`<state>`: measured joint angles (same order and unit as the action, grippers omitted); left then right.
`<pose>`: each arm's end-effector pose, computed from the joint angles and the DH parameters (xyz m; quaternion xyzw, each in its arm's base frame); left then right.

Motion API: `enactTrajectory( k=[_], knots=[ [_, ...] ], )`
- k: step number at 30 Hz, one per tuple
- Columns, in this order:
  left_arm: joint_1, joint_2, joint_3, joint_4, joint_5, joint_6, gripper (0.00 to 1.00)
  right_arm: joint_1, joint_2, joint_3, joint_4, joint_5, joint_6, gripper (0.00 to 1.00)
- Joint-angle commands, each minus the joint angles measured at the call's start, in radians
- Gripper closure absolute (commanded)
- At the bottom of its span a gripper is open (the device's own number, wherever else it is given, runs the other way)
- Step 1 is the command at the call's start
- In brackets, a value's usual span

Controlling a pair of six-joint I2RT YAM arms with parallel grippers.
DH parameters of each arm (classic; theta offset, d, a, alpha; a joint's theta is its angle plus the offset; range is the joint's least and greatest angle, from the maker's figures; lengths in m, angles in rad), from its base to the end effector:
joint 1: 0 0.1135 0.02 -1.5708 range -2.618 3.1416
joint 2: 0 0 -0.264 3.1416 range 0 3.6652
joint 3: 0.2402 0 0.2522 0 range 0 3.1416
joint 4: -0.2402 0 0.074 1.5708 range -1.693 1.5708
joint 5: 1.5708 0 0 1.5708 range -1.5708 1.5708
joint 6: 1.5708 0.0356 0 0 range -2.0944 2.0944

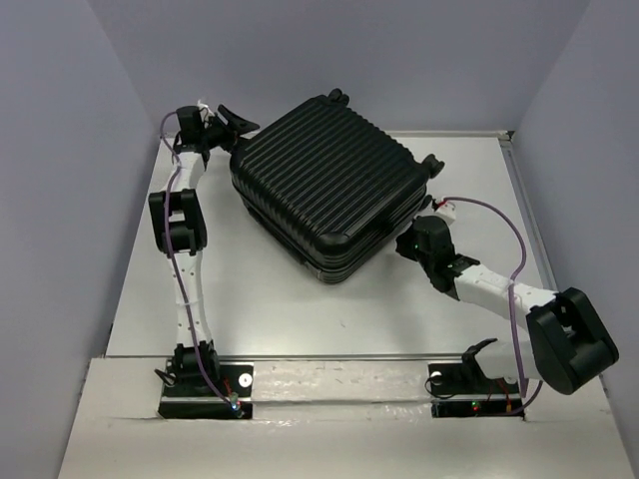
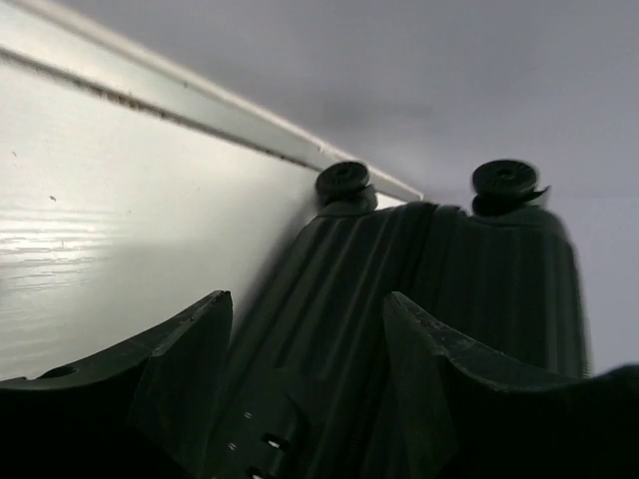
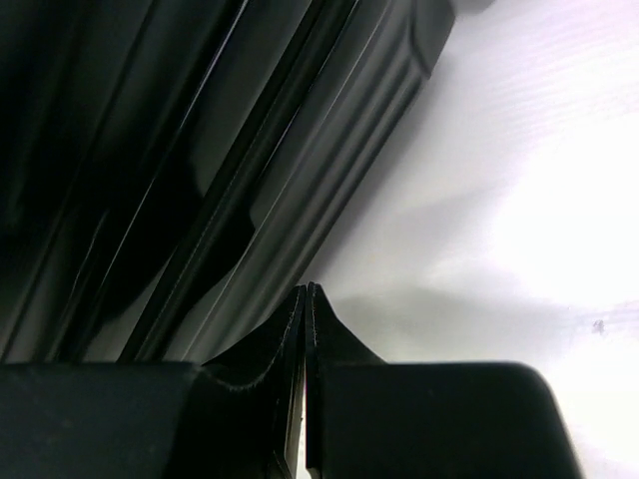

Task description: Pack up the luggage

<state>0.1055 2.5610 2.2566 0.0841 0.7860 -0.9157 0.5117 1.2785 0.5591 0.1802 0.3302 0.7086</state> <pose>0.5886 0.0370 0.2205 -0.1435 0.7461 -0.5023 0.4129 0.2325 0.1173 0.1947 0.1650 0.8459 0.1616 0.4807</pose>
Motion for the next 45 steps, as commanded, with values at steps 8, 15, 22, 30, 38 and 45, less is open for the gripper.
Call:
enactTrajectory(
  k=[8,15,22,30,38,45],
  knots=[
    [-0.132,-0.144,-0.380,0.434,0.220,-0.081,0.28,-0.131,0.117,0.211,0.119,-0.316,-0.217,0.93],
    [-0.130,-0.491,-1.107,0.912,0.093,-0.261,0.29,-0.131,0.318,0.444,0.102,-0.594,-0.253,0.93],
    [-0.132,-0.789,-1.581,1.068,-0.039,-0.275,0.30,-0.131,0.478,0.704,0.027,-0.792,-0.172,0.73],
    [-0.132,-1.174,-1.908,1.057,-0.064,-0.272,0.30,-0.131,0.554,0.909,-0.088,-0.867,-0.103,0.34],
    [-0.014,-1.593,-1.738,0.441,-0.096,-0.017,0.22,-0.251,0.527,1.039,-0.262,-0.941,-0.104,0.17],
    [0.037,-1.703,-1.599,0.114,-0.174,0.126,0.13,-0.352,0.464,1.127,-0.445,-0.935,-0.190,0.06]
  ],
)
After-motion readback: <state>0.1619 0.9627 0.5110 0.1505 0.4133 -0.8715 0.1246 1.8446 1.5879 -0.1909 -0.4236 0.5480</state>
